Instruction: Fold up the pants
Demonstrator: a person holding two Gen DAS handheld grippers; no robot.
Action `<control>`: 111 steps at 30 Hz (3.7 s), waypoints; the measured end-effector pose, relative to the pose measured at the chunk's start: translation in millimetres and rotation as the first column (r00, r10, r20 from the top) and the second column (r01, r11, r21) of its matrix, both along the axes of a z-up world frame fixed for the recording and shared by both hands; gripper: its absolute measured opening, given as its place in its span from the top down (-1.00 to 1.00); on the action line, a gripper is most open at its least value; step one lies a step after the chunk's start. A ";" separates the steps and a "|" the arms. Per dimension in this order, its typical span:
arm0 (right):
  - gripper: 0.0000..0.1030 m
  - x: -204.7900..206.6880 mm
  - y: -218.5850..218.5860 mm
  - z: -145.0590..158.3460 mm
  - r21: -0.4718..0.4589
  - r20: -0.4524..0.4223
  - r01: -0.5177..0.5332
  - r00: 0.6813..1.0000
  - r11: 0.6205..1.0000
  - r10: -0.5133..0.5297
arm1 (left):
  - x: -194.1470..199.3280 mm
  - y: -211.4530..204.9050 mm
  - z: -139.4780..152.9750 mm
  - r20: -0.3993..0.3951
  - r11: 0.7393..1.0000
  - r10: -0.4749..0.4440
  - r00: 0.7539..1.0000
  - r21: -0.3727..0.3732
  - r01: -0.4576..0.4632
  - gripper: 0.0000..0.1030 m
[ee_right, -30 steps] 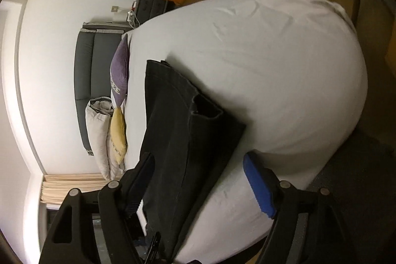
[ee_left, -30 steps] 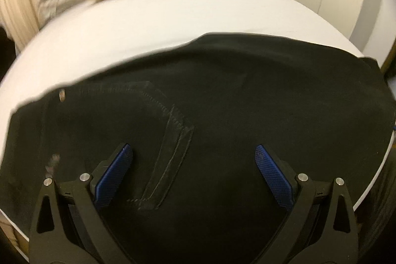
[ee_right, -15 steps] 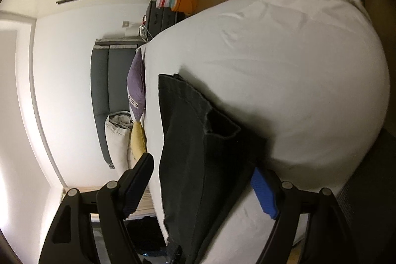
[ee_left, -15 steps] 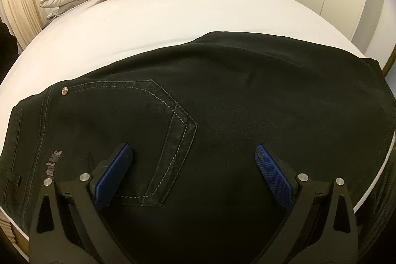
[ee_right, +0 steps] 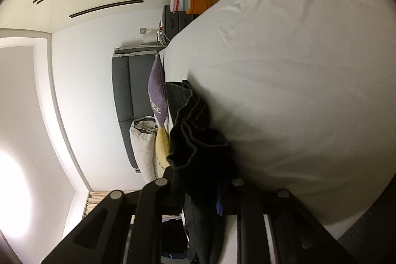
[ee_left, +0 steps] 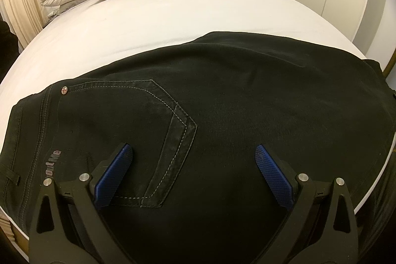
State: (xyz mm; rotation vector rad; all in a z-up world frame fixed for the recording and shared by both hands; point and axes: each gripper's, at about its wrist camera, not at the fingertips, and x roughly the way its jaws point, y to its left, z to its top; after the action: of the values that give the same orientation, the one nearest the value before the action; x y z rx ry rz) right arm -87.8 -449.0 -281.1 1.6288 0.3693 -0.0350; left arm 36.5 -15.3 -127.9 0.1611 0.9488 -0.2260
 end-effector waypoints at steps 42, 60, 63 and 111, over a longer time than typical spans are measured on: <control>0.78 -4.2 -4.6 35.7 -0.177 -0.065 -0.017 0.998 0.984 0.006 | 0.6 -52.0 15.4 -0.041 0.983 -0.108 0.993 -0.152 0.101 -0.97; 0.78 -6.9 -0.6 34.0 -0.302 -0.231 -0.065 0.973 0.951 -0.007 | -9.5 -99.8 5.7 -0.076 0.980 -0.186 0.980 -0.087 0.180 -0.99; 0.78 -4.6 4.2 45.8 -0.336 -0.243 -0.075 0.970 0.939 -0.009 | -10.4 -92.8 -3.9 -0.074 0.979 -0.175 0.982 -0.115 0.166 -0.99; 0.78 105.9 361.3 134.9 -0.840 -0.528 -0.523 0.731 -0.141 0.433 | 23.9 -8.3 24.4 -0.364 0.744 -0.290 0.885 -0.667 -0.030 0.84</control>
State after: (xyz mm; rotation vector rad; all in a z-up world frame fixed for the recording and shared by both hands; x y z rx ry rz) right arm 18.1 -87.7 -146.2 -0.0638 0.7897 0.2101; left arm 60.4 -23.6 -103.5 -0.5111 1.2635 -0.7503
